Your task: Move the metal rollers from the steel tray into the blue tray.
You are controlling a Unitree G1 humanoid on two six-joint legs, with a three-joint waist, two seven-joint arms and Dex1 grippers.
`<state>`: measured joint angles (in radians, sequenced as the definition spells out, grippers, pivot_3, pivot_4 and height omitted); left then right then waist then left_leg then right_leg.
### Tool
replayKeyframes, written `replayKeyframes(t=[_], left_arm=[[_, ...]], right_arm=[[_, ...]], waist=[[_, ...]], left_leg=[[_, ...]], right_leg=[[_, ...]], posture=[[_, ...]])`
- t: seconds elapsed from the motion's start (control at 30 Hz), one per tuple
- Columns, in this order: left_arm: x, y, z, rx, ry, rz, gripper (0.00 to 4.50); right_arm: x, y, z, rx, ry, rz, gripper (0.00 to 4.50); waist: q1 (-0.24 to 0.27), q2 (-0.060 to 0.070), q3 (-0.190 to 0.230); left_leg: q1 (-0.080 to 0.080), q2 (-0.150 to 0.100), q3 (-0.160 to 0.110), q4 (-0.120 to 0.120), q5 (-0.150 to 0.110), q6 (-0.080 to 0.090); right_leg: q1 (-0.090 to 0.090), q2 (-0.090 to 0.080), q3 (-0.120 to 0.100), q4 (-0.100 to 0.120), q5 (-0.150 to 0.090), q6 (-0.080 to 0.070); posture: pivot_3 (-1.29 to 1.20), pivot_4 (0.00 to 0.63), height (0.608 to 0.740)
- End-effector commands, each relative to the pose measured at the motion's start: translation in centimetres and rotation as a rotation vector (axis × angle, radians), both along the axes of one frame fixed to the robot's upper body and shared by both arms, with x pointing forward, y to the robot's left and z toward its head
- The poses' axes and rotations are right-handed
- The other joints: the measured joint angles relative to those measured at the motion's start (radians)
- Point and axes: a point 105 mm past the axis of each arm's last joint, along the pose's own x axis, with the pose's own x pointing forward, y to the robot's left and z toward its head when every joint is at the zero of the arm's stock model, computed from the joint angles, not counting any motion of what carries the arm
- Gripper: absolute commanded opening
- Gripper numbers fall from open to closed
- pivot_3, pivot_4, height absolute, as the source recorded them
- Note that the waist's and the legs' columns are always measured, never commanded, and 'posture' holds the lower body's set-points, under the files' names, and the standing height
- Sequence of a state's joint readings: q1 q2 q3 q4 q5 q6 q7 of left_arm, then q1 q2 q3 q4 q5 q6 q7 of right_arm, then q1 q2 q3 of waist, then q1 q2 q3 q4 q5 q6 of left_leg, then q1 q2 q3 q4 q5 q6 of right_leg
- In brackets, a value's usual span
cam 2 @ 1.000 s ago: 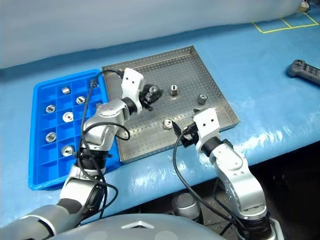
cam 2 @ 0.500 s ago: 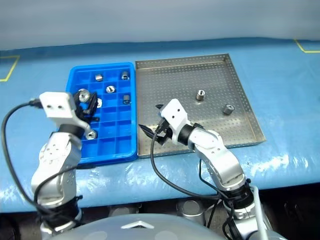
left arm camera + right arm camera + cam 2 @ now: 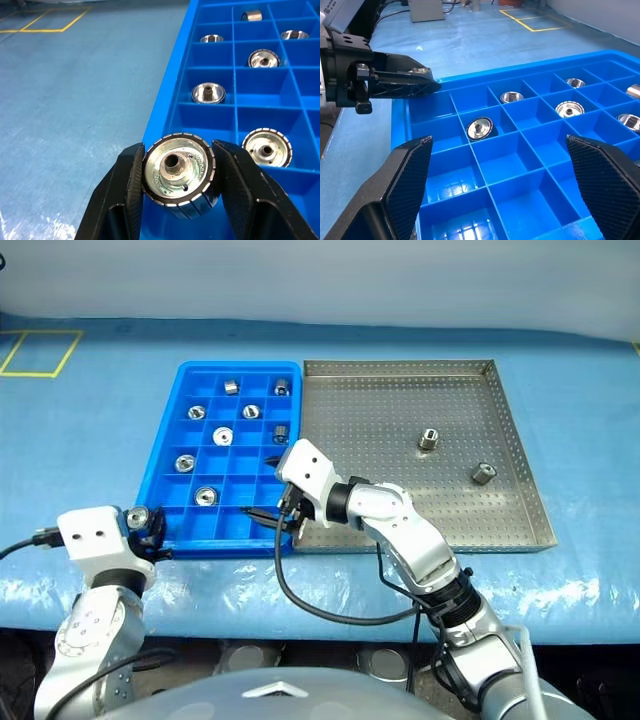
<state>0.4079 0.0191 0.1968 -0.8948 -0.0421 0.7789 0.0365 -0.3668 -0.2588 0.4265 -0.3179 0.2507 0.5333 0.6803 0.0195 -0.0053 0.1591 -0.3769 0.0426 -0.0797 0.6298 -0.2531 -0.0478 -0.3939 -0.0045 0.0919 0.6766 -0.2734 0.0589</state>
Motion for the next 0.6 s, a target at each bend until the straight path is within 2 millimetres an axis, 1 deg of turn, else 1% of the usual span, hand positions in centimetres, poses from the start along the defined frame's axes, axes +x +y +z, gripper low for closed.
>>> replayKeyframes(t=[0.03,0.07,0.1,0.17,0.2,0.27,0.3,0.33,0.37,0.47,0.53,0.6], left_arm=[[-0.2,-0.1,-0.2,0.001,0.026,0.023,1.84],[-0.2,-0.3,-0.5,-0.02,0.038,0.016,1.84],[0.0,-0.6,-0.7,-0.024,0.046,0.001,2.56],[0.5,-1.0,-0.6,-0.034,0.039,-0.025,3.11],[1.0,-1.3,-0.2,-0.043,0.017,-0.045,3.46],[2.2,-2.4,1.0,-0.052,-0.039,-0.131,4.13],[3.0,-3.4,1.8,-0.062,-0.075,-0.198,4.47],[3.8,-4.5,2.7,-0.075,-0.114,-0.281,4.47],[4.2,-5.3,3.3,-0.083,-0.139,-0.335,4.47],[6.0,-8.7,5.5,-0.107,-0.209,-0.587,4.47],[6.9,-10.6,6.1,-0.11,-0.221,-0.73,4.47],[7.9,-12.3,5.9,-0.111,-0.189,-0.857,4.47]], right_arm=[[-0.8,0.2,0.8,0.021,-0.027,0.037,4.5],[-0.8,0.0,0.7,0.018,-0.026,0.035,4.5],[-0.8,-0.1,0.7,0.015,-0.025,0.028,4.5],[-0.8,-0.5,0.6,0.011,-0.025,0.01,4.5],[-0.8,-0.8,0.6,0.009,-0.026,-0.002,4.5],[-0.7,-1.4,0.7,0.012,-0.026,-0.031,4.5],[-0.7,-1.9,0.8,0.012,-0.025,-0.054,4.5],[-0.6,-2.5,0.8,0.01,-0.027,-0.085,4.5],[-0.5,-2.9,0.9,0.008,-0.028,-0.105,4.5],[-0.1,-5.4,0.9,-0.002,-0.03,-0.227,4.5],[0.2,-7.0,0.8,-0.011,-0.03,-0.313,4.5],[0.2,-9.0,0.6,-0.02,-0.025,-0.413,4.5]], waist=[[-0.001,0.0,0.0],[-0.003,0.0,0.0],[-0.004,0.0,0.0],[-0.006,0.001,0.0],[-0.007,0.0,0.0],[-0.008,0.0,0.0],[-0.009,0.0,0.0],[-0.01,0.0,0.0],[-0.013,0.0,0.0],[-0.023,0.0,0.0],[-0.042,0.0,-0.001],[-0.063,0.001,-0.001]], left_leg=[[0.0,0.0,0.0,0.0,0.0,0.0],[0.0,0.0,0.0,0.0,0.0,0.0],[0.0,0.0,0.0,0.0,0.0,0.0],[0.0,0.0,0.0,0.0,0.0,0.0],[0.0,0.0,0.0,0.0,0.0,0.0],[0.0,0.0,0.0,0.0,0.0,0.0],[0.0,0.0,0.0,0.0,0.0,0.0],[0.0,0.0,0.0,0.0,0.0,0.0],[0.0,0.0,0.0,0.0,0.0,-0.001],[-0.001,0.0,0.0,0.0,0.001,-0.001],[-0.001,-0.001,0.0,0.0,0.001,-0.001],[-0.001,-0.001,0.001,0.0,0.0,-0.001]], right_leg=[[0.0,0.0,0.0,0.0,0.0,0.0],[0.0,0.0,0.0,0.0,0.0,0.0],[0.0,0.0,0.0,0.0,0.0,0.0],[0.0,0.0,0.0,0.0,0.0,0.0],[0.0,0.0,0.0,0.0,0.0,0.0],[0.0,0.0,0.0,0.0,0.0,0.0],[0.0,0.0,0.0,0.0,0.0,0.0],[0.0,0.0,-0.001,0.0,0.0,0.0],[0.0,0.0,-0.001,0.0,0.0,0.0],[0.0,-0.001,-0.001,0.0,0.0,0.0],[0.0,-0.001,0.0,-0.001,0.0,0.0],[0.0,-0.001,0.0,-0.001,0.0,0.0]], posture=[[0.17,0.15,0.74],[0.16,0.15,0.74],[0.15,0.15,0.74],[0.13,0.15,0.74],[0.12,0.15,0.74],[0.09,0.15,0.74],[0.07,0.15,0.74],[0.06,0.15,0.74],[0.04,0.15,0.74],[-0.02,0.15,0.74],[-0.07,0.15,0.74],[-0.12,0.15,0.74]])
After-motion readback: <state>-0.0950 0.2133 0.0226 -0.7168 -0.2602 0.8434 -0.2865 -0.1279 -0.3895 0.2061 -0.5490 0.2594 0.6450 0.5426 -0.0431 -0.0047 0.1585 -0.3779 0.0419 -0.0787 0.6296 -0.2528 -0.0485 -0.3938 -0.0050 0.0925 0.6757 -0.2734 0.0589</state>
